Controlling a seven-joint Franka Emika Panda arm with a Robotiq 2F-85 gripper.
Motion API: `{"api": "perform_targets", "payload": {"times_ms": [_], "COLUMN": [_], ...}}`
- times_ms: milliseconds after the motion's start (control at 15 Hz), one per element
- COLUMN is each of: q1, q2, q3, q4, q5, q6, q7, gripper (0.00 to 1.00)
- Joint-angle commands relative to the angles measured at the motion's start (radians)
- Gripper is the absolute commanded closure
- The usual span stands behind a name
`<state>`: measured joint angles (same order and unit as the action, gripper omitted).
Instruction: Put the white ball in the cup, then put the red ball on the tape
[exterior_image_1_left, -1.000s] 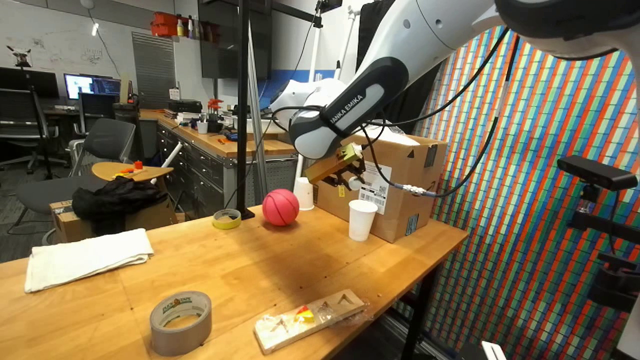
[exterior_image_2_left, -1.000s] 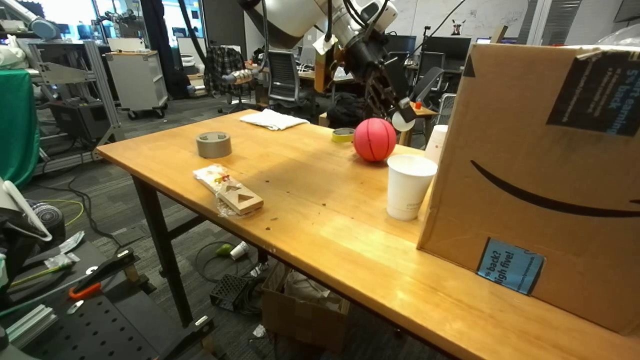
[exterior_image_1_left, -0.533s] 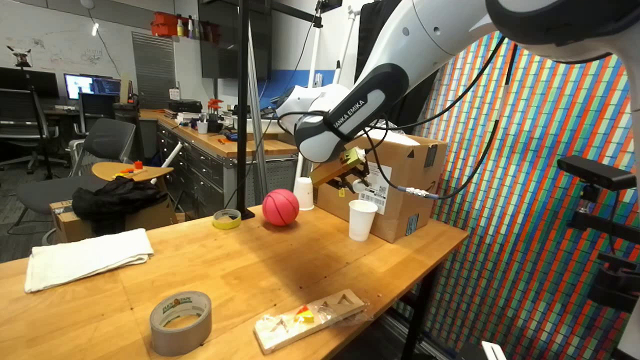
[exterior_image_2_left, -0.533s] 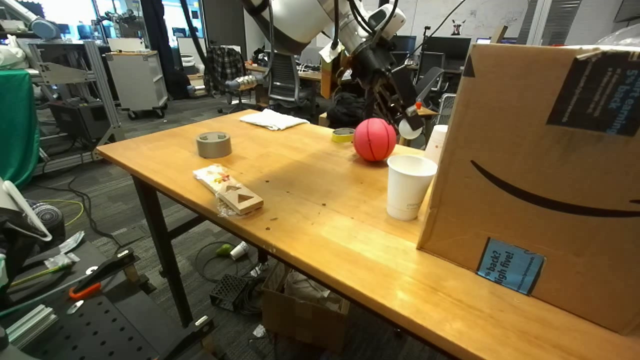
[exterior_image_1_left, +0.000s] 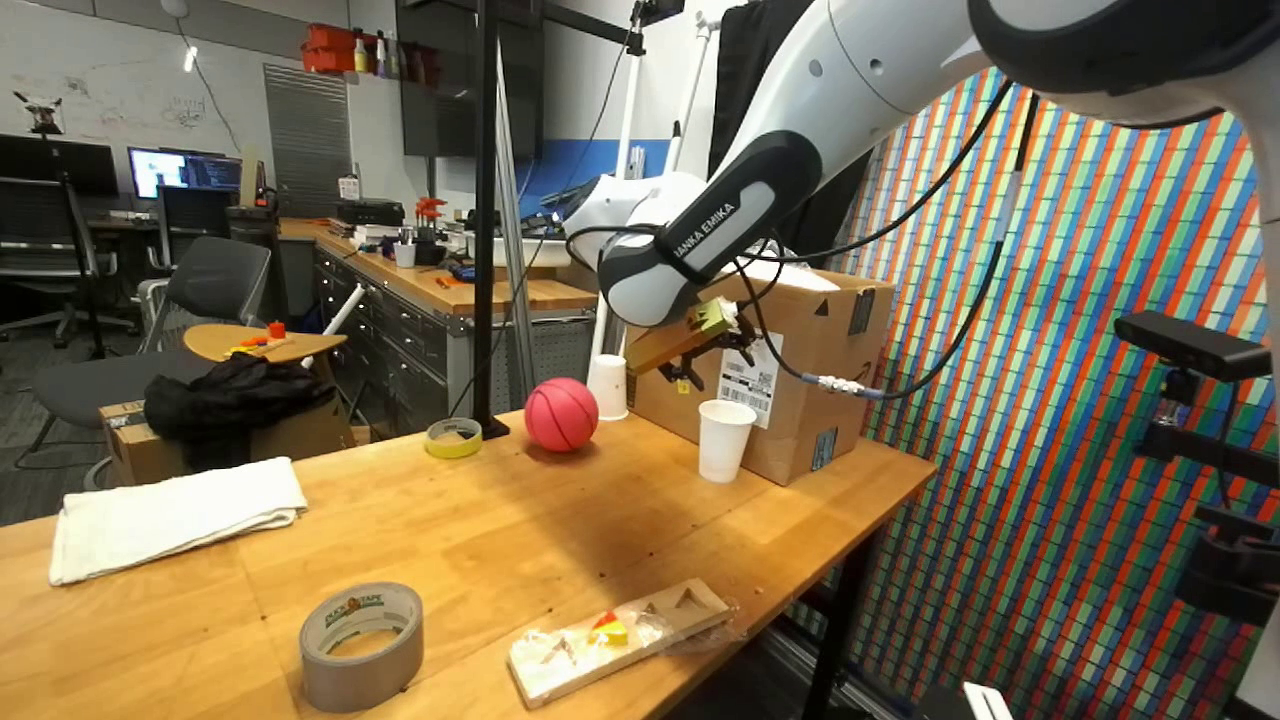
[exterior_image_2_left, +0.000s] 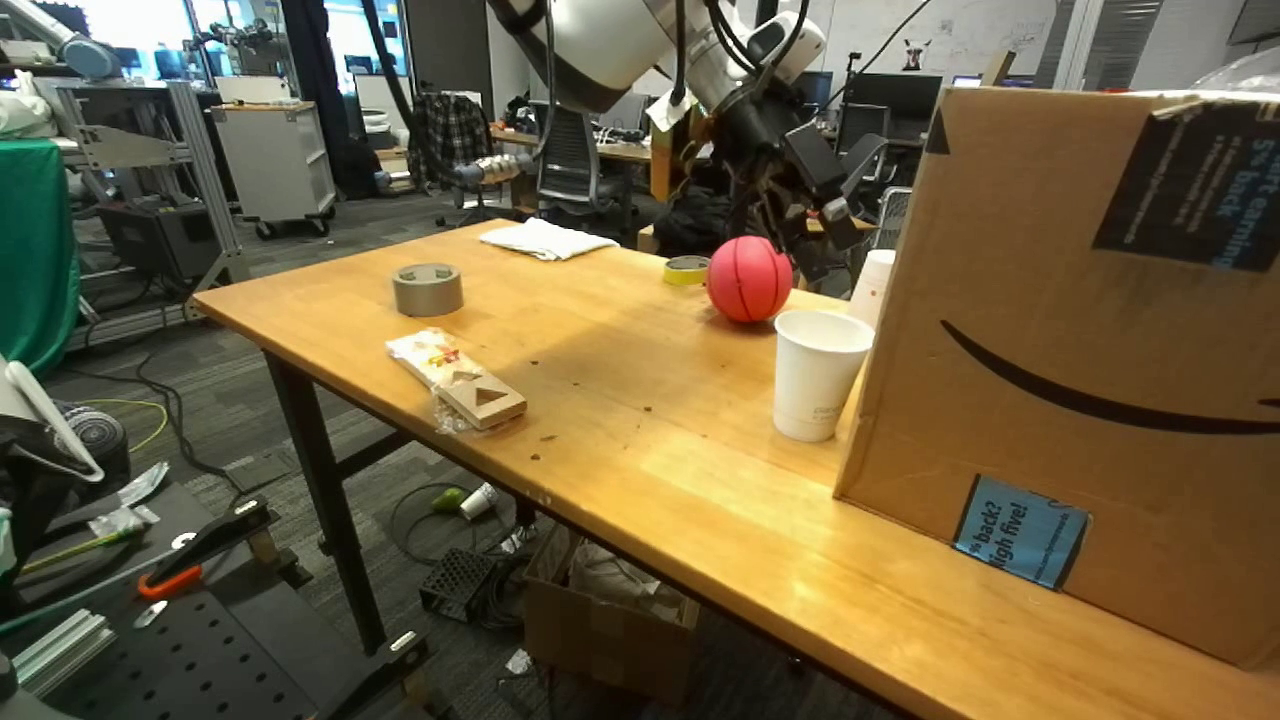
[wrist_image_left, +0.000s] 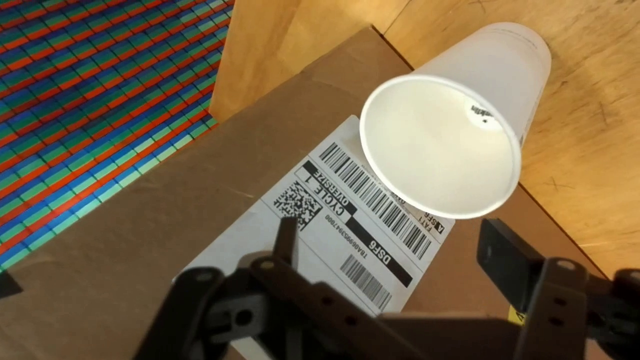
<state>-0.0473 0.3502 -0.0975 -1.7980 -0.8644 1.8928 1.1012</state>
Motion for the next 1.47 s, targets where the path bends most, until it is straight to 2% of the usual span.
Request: {"api": "perform_targets", "payload": {"times_ms": [0, 200, 467, 667, 1000, 1400], "q1": [0.005, 0.019, 0.075, 0.121, 0.188, 0.237], "q2": [-0.052, -0.097, -0.162, -0.178, -0.133, 0.000], "q3": [0.005, 0.032, 0.083, 0.118, 0.150, 0.132], "q4": [-0.053, -0.111, -0.201, -0.225, -0.176, -0.009], "q5": [0.047, 0.134, 0.214, 0.260, 0.257, 0.227], "q6": [0.054, 0.137, 0.260, 0.321, 0.351, 0.331], "q7": [0.009, -0.004, -0.011, -0.026, -0.022, 0.004], "gripper": [0.00, 0.00, 0.00, 0.00, 0.00, 0.00]}}
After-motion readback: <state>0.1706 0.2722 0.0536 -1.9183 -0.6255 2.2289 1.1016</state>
